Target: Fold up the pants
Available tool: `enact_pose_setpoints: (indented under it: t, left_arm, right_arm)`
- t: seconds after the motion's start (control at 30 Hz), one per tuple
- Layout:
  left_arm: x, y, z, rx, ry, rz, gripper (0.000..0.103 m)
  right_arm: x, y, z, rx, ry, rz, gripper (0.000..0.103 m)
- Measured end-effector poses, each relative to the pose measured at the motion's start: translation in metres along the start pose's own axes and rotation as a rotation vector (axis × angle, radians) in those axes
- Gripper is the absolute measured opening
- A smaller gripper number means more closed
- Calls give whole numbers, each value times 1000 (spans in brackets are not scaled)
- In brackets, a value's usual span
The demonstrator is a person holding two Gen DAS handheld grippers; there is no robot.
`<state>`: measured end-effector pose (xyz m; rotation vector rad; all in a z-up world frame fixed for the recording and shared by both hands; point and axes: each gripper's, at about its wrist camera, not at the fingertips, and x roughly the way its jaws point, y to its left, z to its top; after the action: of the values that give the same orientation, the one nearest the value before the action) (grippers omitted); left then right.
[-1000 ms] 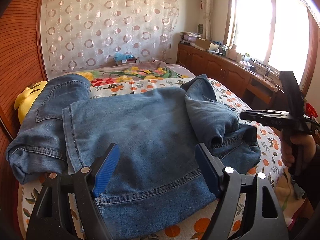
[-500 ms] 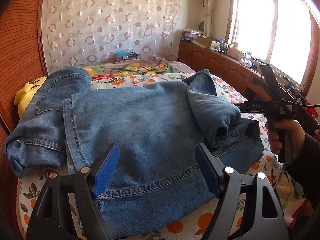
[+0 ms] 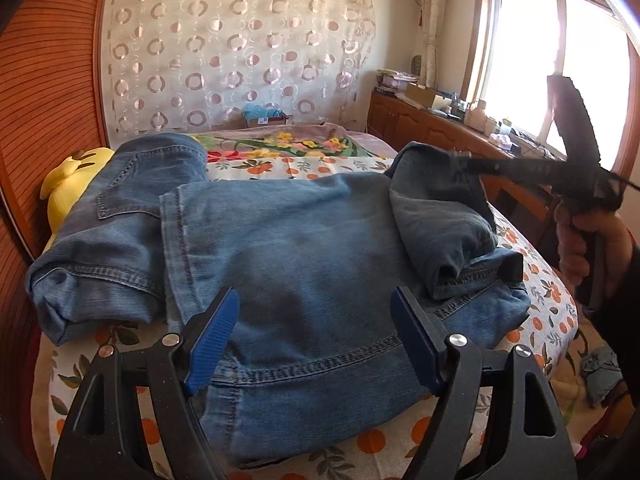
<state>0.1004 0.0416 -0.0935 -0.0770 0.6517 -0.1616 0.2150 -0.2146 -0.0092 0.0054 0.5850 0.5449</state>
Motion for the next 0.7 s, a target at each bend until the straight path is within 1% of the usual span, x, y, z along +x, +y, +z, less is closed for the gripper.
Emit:
enact_pose_setpoints:
  t: [0.23,0.37,0.4,0.47,0.53,0.63,0.7]
  left_arm:
    - [-19,28,-6,-50,-33,37,78]
    - [-31,50,-11,-89,-49,63,78]
    - [-33,55,-12,-98,-51,70,78]
    - [-37,66,-15,-118,-55,83,78]
    - [-40,73,-18,-136,-57,89,78]
    - [-42,78,-20,-145,-61,95,78]
    - [-41,79,-21,-145,-62,95,78]
  right_arm:
    - [-16,93,37,-186,-69,138,5]
    - [-16,136,53,-240,-98,216,5]
    - [-13,142,56,-251,-103,227,5]
    - [-4,150,59,-276,-111,244,0]
    - [6,155,60,-295,-107,239,0]
    - [21,149,57,-313,-76,229,0]
    - [18,140,52,-320,-69,209,0]
